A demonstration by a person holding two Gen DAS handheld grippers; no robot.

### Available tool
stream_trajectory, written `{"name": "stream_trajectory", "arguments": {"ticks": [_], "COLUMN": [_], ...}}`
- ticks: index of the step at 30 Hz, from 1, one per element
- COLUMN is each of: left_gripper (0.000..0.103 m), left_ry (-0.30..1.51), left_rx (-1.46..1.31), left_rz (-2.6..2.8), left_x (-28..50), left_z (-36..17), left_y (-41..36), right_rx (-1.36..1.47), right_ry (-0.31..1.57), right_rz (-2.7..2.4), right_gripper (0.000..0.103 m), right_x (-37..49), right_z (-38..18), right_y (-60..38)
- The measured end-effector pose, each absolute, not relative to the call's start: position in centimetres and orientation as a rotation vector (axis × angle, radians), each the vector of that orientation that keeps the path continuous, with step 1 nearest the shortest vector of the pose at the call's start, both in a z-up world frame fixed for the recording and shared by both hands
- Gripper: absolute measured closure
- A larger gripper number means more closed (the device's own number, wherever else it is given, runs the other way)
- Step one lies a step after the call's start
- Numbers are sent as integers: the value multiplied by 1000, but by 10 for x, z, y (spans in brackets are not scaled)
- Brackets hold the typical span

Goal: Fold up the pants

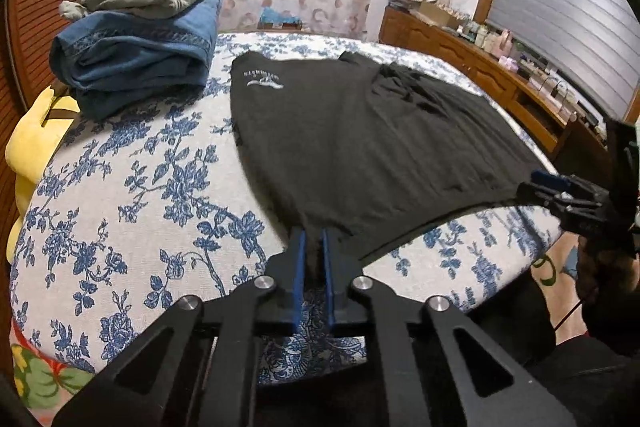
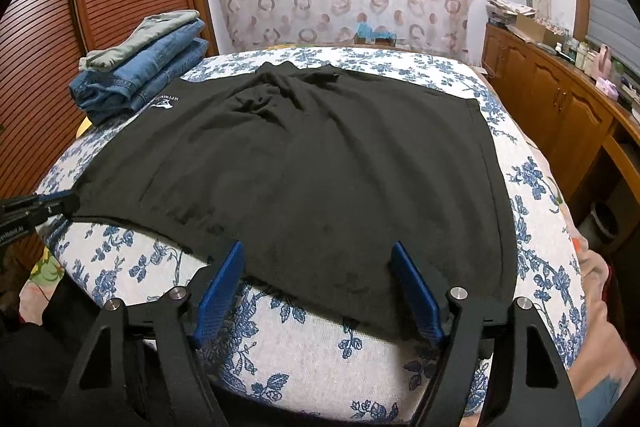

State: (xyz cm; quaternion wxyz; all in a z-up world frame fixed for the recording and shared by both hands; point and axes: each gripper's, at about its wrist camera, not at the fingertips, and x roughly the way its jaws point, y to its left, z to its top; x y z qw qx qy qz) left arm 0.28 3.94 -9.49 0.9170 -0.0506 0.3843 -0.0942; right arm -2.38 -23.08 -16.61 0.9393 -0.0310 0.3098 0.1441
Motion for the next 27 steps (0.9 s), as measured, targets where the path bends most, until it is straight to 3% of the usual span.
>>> {"name": "stream_trajectory", "arguments": {"ticks": [6, 12, 27], "left_gripper": [97, 98, 98], "left_ry": [754, 719, 651], "left_rx": [-109, -95, -7], "left_rz": [-224, -279, -452], "left_x": [0, 7, 56], "left_z": [-82, -62, -20], "left_y": [38, 29, -36], "right_rx": [-70, -89, -64], "right_ry": [637, 619, 597], "right_rz": [295, 297, 284], "right_gripper": [33, 57, 57], "right_x": [-13, -14, -19], "right_z": [-162, -160, -153], "right_y": [-227, -227, -235]}}
